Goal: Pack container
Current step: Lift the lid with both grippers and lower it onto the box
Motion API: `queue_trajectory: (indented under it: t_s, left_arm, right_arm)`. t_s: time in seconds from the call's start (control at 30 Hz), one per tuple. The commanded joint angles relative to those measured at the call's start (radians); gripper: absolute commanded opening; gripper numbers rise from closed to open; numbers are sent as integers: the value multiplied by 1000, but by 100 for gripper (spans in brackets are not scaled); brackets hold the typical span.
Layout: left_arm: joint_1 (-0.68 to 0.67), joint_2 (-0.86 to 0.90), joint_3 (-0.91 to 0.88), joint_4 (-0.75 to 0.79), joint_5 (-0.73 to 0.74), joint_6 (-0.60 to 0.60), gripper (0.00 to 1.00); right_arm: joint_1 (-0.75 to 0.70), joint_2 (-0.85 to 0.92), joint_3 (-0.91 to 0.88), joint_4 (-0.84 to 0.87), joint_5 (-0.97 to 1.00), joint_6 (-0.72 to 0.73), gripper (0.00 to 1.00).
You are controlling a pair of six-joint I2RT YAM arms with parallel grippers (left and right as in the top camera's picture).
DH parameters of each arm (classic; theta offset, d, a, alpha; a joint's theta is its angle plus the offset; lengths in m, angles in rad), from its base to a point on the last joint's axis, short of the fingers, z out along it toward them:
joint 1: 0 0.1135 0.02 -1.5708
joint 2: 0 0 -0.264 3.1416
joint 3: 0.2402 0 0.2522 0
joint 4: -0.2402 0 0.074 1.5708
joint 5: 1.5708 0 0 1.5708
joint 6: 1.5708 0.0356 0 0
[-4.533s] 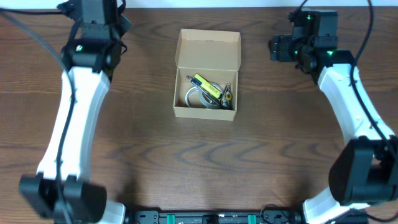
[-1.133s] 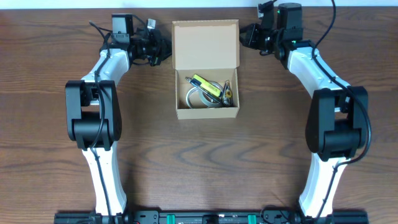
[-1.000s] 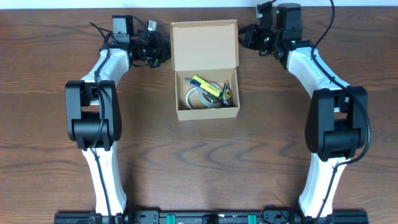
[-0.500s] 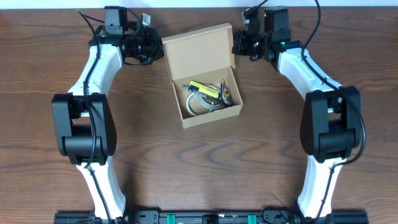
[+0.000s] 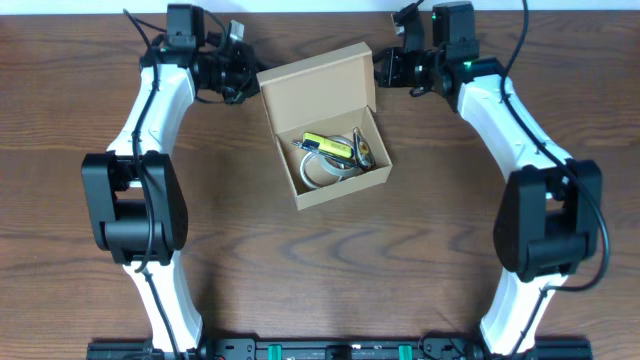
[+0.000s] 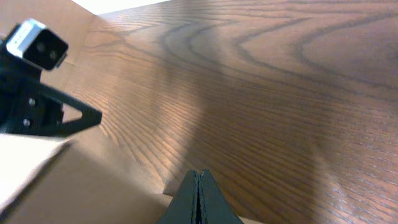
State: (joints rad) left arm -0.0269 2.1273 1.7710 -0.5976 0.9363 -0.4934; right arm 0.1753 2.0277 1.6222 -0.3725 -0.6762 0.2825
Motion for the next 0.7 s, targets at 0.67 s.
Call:
queue_trajectory:
  t_s: [0.67]
  left_arm:
    - [-127, -13, 151, -336, 33, 248, 5]
  right_arm:
    - [11, -188, 20, -251, -1, -225, 1]
